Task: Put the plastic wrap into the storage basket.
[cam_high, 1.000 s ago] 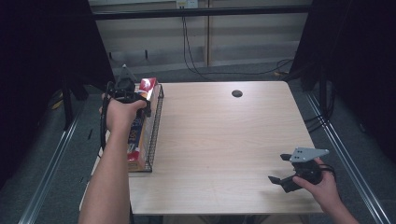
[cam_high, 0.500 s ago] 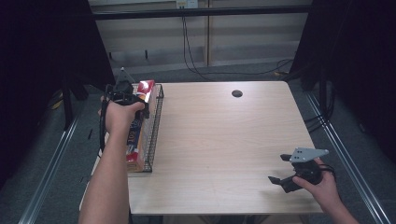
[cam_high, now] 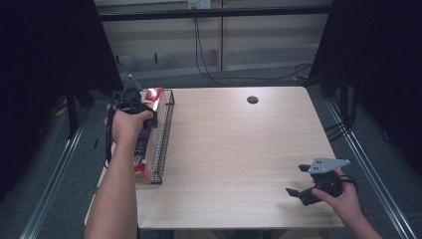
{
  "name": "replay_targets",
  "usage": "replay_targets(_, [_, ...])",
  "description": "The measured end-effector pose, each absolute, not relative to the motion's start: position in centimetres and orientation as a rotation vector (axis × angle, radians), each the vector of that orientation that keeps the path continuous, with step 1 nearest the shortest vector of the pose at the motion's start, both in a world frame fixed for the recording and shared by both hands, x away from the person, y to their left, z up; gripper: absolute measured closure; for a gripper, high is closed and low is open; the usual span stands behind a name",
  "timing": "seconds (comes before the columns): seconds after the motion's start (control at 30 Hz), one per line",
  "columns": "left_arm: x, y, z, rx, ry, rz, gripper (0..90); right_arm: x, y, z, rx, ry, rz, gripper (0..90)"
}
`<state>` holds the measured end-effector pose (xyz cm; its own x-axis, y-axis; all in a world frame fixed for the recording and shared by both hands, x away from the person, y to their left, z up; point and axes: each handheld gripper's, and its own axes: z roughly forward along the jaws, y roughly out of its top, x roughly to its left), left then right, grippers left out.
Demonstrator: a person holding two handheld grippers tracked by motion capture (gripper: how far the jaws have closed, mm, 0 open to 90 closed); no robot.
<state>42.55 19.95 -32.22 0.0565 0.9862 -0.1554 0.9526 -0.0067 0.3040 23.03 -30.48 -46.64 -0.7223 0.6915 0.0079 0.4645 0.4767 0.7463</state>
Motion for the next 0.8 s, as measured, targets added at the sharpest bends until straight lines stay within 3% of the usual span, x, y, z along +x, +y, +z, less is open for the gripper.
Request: replay_targets(0.8, [42.8, 21.4, -33.6, 2.013, 1.964, 0.147, 43.8, 23.1, -30.2, -46.8, 0.975, 2.446, 1.08, 5.5])
